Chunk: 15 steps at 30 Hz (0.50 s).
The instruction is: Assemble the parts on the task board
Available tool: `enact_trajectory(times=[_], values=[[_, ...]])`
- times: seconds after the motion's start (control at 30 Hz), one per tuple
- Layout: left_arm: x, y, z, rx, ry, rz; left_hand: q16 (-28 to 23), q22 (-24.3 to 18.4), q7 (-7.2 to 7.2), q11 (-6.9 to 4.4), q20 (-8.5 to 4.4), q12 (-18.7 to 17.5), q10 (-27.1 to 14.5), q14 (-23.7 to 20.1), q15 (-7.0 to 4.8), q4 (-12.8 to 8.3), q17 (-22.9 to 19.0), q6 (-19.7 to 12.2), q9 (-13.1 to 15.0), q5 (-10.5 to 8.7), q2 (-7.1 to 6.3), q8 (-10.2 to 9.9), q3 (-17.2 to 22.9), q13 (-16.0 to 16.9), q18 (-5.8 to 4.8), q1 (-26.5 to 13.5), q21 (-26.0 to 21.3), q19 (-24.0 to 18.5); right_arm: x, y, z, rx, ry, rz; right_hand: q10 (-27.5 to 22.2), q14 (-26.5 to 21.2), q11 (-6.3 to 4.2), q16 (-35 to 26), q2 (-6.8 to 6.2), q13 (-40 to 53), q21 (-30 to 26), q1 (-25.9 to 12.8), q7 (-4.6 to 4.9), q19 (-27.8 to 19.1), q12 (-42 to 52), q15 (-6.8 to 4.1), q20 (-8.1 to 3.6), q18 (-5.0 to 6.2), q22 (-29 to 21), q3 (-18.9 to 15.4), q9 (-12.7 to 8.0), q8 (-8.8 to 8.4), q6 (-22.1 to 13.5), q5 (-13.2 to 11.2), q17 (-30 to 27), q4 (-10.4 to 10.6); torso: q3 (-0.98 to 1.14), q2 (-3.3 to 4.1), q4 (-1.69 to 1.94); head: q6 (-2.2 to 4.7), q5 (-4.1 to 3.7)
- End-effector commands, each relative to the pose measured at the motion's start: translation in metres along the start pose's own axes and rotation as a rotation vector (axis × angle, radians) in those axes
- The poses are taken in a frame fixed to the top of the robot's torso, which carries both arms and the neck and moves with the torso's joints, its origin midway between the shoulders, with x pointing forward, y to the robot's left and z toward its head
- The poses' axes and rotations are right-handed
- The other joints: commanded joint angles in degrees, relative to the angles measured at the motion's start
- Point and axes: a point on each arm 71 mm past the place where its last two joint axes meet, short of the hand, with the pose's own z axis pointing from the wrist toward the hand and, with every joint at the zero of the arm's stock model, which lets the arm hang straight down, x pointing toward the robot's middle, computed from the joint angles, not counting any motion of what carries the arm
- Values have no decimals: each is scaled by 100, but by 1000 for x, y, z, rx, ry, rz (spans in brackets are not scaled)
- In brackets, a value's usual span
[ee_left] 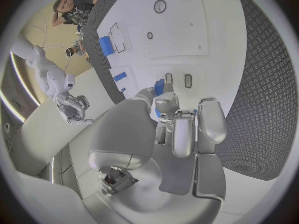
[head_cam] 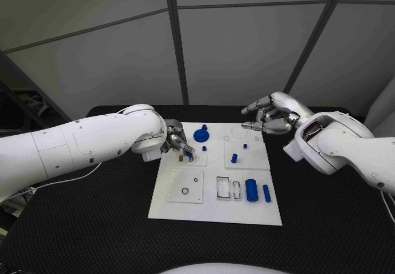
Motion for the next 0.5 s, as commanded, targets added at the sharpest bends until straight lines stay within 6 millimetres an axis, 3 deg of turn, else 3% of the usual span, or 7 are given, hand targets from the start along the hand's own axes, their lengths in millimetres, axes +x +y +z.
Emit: enact_trajectory(times=[0.03, 0.17, 0.5], values=[[-3, -1, -4, 23, -67, -60, 54, 37, -8, -20, 1, 88, 142, 478, -32, -1064, 987, 70, 84, 236, -53, -8, 1193, 67, -240, -149, 35, 56, -2, 0, 0, -6, -2, -4, -24, 49, 7, -8, 45, -5, 13, -23, -1, 1, -23, -50, -25, 21, 237, 17, -8, -33, 15, 31, 4, 32, 6, 0, 19, -6, 5], [-1, 0, -5, 16, -74, -55, 79, 68, -12, -26, -3, 142, 165, 484, -36, -1113, 1013, 80, 146, 331, -98, -7, 1315, 116, -245, -241, 49, 71, -1, 0, 1, -5, 0, -4, -24, 49, 7, -8, 45, -5, 13, -23, -1, 1, -23, -50, -25, 21, 237, 17, -8, -33, 15, 31, 4, 32, 5, 1, 13, -23, 20], [6, -1, -1, -5, -99, 14, 107, 125, -18, -30, -7, 232, 194, 492, -40, -1150, 1042, 93, 200, 335, -122, 0, 1392, 176, -256, -307, 78, 103, 0, 1, 1, -7, 5, -4, -22, 51, 7, -5, 44, -6, 16, -24, -1, 4, -22, -50, -25, 20, 241, 17, -8, -33, 15, 31, 9, 33, 6, -3, 2, -53, 46]])
